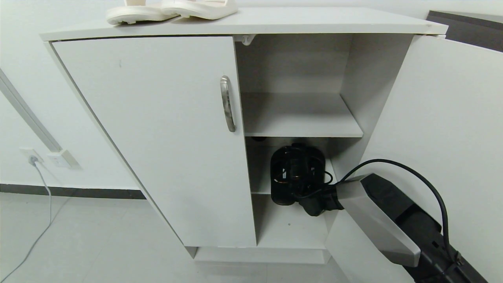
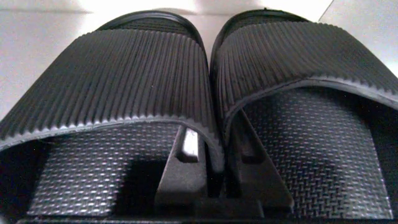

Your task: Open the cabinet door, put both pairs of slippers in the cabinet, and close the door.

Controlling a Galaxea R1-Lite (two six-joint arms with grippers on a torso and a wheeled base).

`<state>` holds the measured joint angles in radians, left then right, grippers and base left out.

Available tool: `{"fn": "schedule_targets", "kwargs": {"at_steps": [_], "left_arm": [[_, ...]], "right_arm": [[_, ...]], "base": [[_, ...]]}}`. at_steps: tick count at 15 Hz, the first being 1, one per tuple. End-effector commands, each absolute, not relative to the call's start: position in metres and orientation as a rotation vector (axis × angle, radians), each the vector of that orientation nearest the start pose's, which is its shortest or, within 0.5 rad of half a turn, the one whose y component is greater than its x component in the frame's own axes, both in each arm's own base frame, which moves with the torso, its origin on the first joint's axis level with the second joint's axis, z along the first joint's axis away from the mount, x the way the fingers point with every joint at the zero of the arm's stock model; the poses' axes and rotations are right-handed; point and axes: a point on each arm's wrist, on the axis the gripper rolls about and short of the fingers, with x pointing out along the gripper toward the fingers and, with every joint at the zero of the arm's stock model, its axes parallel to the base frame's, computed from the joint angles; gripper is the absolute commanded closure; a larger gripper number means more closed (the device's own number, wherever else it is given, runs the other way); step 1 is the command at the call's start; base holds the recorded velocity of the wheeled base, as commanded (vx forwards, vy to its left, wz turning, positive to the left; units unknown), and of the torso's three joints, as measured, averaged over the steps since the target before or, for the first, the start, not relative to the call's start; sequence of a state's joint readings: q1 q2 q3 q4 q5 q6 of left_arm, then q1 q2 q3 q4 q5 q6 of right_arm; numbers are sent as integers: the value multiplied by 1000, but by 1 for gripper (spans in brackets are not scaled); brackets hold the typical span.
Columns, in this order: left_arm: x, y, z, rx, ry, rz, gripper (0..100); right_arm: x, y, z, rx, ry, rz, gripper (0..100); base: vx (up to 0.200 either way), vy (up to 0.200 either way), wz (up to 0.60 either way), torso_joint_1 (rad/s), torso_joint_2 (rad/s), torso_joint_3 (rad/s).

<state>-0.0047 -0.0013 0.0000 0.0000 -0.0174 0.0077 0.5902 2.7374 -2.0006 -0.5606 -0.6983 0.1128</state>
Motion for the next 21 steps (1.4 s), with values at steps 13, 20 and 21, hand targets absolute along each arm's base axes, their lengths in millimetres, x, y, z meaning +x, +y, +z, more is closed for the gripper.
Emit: {"fn": "schedule_targets", "kwargs": {"at_steps": [13, 20, 21], "left_arm": [[-23, 0, 75, 8, 0, -21, 100], [-23, 0, 75, 8, 0, -21, 100], [-23, 0, 75, 8, 0, -21, 100]], "right_arm": [[446, 296, 46, -3, 142, -100, 0], [395, 290, 63, 1, 125, -54, 0], [382, 286, 66, -8, 128, -42, 0]], "base": [[0, 0, 0, 0, 0, 0], [0, 0, 0, 0, 0, 0], [0, 0, 0, 0, 0, 0]]}}
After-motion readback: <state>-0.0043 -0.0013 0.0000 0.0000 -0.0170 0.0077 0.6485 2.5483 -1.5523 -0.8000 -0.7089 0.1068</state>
